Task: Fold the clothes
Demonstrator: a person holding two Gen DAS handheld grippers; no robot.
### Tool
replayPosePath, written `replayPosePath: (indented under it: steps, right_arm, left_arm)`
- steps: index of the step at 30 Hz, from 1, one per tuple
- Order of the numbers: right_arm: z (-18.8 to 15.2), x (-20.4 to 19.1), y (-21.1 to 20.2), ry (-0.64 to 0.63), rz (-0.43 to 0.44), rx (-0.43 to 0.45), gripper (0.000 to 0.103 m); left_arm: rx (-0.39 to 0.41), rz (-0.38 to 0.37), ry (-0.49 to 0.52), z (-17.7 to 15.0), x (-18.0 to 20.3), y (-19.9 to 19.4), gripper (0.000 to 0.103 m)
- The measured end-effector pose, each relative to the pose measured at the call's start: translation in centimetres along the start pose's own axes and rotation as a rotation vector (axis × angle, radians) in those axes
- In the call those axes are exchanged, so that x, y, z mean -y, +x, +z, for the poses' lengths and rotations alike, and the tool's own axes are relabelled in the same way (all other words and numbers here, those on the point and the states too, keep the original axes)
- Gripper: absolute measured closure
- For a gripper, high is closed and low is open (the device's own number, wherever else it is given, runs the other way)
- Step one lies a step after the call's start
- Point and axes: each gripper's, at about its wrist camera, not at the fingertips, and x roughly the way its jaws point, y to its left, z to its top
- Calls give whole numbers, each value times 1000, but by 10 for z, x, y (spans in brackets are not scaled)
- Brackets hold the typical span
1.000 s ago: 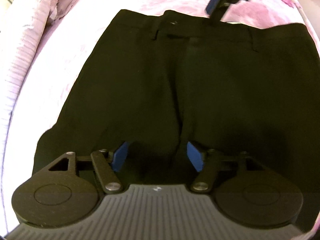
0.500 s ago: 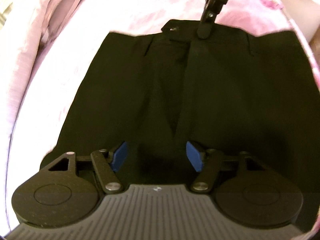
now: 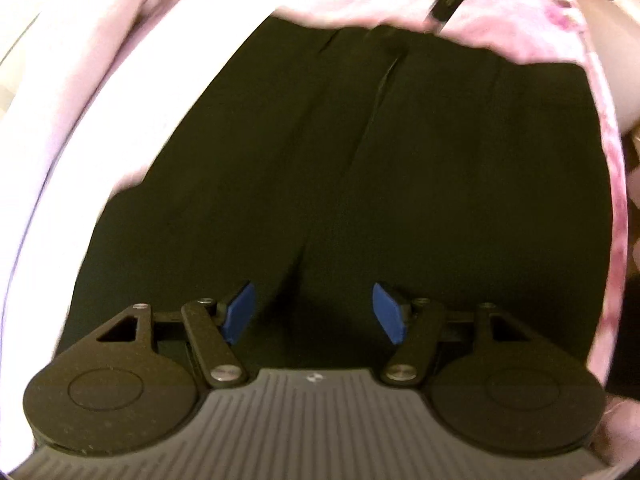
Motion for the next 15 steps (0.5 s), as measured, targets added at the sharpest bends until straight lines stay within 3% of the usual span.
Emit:
replayPosePath:
  steps: [3, 7, 10, 15]
  right_arm:
    - [-4, -25, -12, -36, -34, 36, 61]
    - [-14, -75, -2, -79, 37, 2, 61]
    - [-25, -121, 12, -125, 95, -54, 61]
    - [-54, -202, 28, -196, 89, -103, 61]
  left_arm:
    - [-129, 63, -89, -56, -13, -9, 41]
    - [-262, 117, -217, -130, -31, -22, 41]
    - [-298, 141, -261, -178, -37, -31, 41]
    - [-287, 142, -246, -252, -40, -37, 40]
